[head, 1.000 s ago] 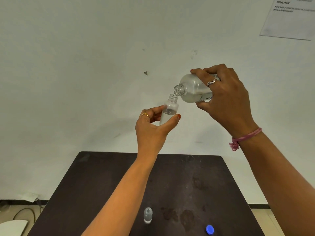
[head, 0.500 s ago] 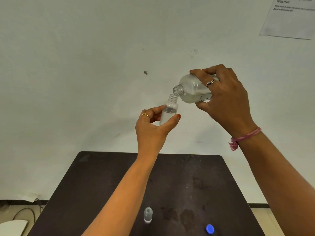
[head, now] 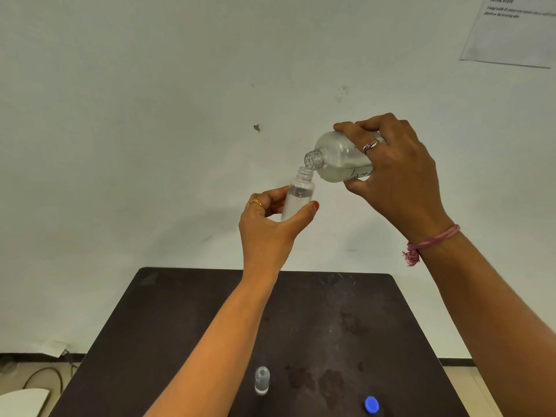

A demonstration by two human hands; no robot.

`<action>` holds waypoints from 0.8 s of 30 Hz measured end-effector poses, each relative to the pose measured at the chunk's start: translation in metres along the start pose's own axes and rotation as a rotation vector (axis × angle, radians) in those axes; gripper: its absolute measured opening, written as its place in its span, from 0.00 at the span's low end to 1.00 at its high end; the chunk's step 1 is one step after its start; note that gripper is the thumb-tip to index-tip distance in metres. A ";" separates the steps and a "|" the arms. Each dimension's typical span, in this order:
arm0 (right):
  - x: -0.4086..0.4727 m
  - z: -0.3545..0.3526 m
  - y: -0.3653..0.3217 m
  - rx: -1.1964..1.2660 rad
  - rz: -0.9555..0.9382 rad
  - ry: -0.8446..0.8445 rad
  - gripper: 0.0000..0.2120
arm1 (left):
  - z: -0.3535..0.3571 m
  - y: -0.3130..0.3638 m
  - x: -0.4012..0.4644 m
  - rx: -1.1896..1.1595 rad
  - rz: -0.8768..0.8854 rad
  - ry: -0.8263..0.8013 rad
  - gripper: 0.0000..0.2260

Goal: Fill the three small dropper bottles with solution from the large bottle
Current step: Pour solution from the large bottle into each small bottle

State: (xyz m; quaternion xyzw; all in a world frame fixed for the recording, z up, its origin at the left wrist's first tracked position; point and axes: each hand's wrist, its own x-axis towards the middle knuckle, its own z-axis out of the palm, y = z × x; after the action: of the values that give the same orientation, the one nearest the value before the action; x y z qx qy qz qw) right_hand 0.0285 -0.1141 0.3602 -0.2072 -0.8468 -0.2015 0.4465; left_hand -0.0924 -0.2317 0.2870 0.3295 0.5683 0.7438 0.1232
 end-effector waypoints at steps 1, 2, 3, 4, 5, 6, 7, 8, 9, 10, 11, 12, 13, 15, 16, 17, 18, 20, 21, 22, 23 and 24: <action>0.000 0.000 0.000 -0.001 0.001 -0.001 0.31 | 0.000 0.000 0.000 0.000 0.002 -0.001 0.16; 0.000 0.001 0.000 -0.002 0.001 -0.002 0.31 | 0.000 0.000 0.000 0.001 0.005 -0.002 0.16; 0.000 0.001 0.000 -0.002 0.001 -0.002 0.31 | 0.000 0.000 0.001 0.002 0.006 -0.003 0.16; 0.000 0.001 0.000 -0.003 0.002 -0.001 0.31 | 0.000 -0.001 0.001 0.005 0.006 -0.004 0.16; 0.000 0.001 0.000 -0.004 0.003 0.000 0.31 | 0.001 -0.001 0.001 0.006 0.003 -0.005 0.16; 0.000 0.001 0.000 -0.006 0.005 0.001 0.31 | 0.001 -0.001 0.001 0.006 0.000 -0.005 0.16; 0.000 0.001 0.000 -0.006 0.006 0.001 0.31 | 0.001 -0.001 0.002 0.006 -0.003 -0.004 0.16; 0.000 0.001 0.000 -0.006 0.007 0.001 0.31 | 0.001 -0.001 0.002 0.006 -0.004 -0.004 0.16; 0.000 0.002 0.001 -0.005 0.006 0.001 0.31 | 0.001 -0.001 0.002 0.005 -0.005 -0.004 0.16; 0.000 0.002 0.001 -0.005 0.005 0.001 0.31 | 0.001 -0.001 0.002 0.005 -0.006 -0.005 0.16; 0.000 0.002 0.001 -0.005 0.005 0.001 0.31 | 0.001 -0.001 0.002 0.005 -0.008 -0.006 0.16; 0.000 0.002 0.001 -0.007 0.005 0.001 0.31 | 0.001 -0.001 0.002 0.004 -0.009 -0.006 0.17; 0.000 0.002 0.001 -0.009 0.005 0.001 0.31 | 0.001 -0.001 0.002 0.003 -0.009 -0.006 0.17; 0.000 0.002 0.001 -0.008 0.004 0.002 0.31 | 0.001 -0.002 0.003 -0.002 -0.010 -0.006 0.17; 0.000 0.003 0.001 -0.006 0.003 0.003 0.31 | 0.001 -0.002 0.003 -0.003 -0.011 -0.006 0.17; 0.000 0.003 0.001 -0.006 0.003 0.004 0.31 | 0.001 -0.002 0.003 -0.003 -0.011 -0.005 0.17; 0.000 0.003 0.001 -0.007 0.004 0.003 0.31 | 0.001 -0.002 0.003 0.000 -0.010 -0.005 0.17; 0.000 0.004 0.001 -0.011 0.004 0.002 0.31 | 0.001 -0.002 0.003 0.003 -0.007 -0.006 0.16; 0.000 0.004 0.001 -0.011 0.004 0.001 0.31 | 0.001 -0.002 0.004 0.002 -0.007 -0.006 0.16; 0.000 0.005 0.001 -0.009 0.004 -0.001 0.31 | 0.001 -0.003 0.004 0.001 -0.009 -0.006 0.16; 0.000 0.005 0.001 -0.008 0.004 -0.002 0.31 | 0.001 -0.003 0.004 0.001 -0.012 -0.005 0.16; 0.000 0.005 0.001 -0.006 0.003 -0.002 0.31 | 0.001 -0.003 0.004 0.003 -0.013 -0.003 0.17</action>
State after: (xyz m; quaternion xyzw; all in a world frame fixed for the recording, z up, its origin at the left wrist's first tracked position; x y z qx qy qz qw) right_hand 0.0257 -0.1105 0.3577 -0.2103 -0.8463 -0.2032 0.4452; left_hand -0.0955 -0.2274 0.2856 0.3271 0.5714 0.7416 0.1287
